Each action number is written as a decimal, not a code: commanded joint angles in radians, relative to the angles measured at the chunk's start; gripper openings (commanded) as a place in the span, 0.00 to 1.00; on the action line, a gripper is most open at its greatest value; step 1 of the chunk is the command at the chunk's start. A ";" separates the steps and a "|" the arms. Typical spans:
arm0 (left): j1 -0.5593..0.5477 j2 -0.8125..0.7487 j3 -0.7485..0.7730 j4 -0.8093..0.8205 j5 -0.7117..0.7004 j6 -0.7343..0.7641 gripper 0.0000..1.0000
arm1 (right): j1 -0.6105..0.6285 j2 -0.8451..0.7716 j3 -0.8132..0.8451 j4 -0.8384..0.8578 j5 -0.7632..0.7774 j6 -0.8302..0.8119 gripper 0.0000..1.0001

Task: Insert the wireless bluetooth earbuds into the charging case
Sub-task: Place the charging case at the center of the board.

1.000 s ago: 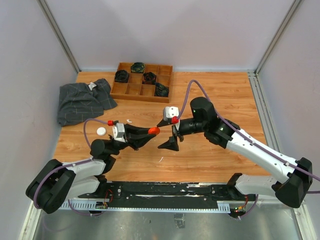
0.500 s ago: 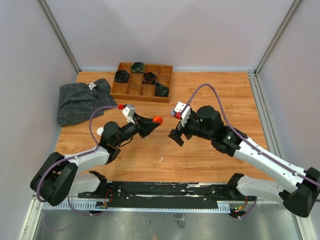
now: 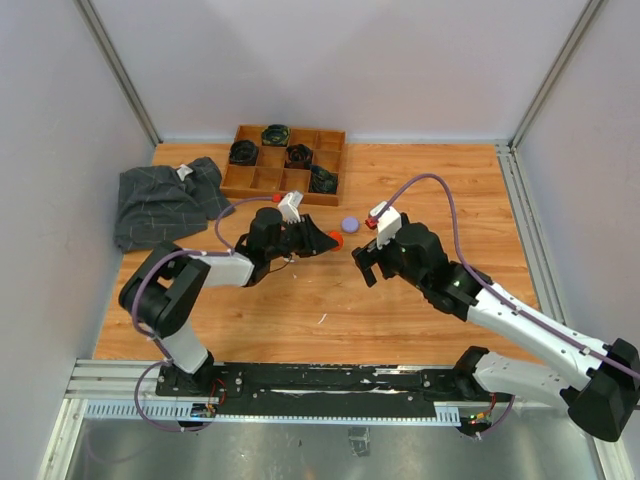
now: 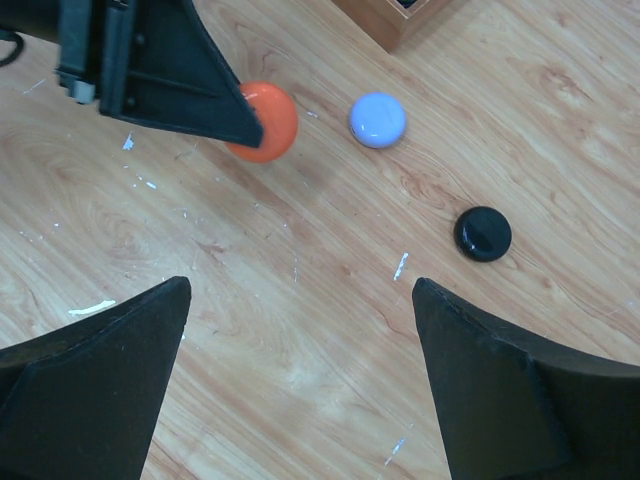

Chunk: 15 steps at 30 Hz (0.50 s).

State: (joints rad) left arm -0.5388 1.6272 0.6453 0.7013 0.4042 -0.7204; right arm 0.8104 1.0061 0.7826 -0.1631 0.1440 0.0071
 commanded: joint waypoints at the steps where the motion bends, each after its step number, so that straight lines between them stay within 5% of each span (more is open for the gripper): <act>1: 0.002 0.132 0.102 -0.044 0.047 -0.108 0.08 | -0.025 -0.014 -0.023 0.034 0.048 0.037 0.94; 11: -0.001 0.353 0.276 -0.094 0.045 -0.159 0.24 | -0.052 -0.012 -0.045 0.045 0.028 0.044 0.94; 15: -0.003 0.393 0.304 -0.111 0.028 -0.156 0.39 | -0.061 -0.004 -0.046 0.045 0.022 0.045 0.95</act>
State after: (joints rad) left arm -0.5392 1.9919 0.9119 0.6098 0.4286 -0.8646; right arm 0.7822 1.0061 0.7464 -0.1501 0.1616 0.0311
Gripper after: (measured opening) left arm 0.340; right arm 0.943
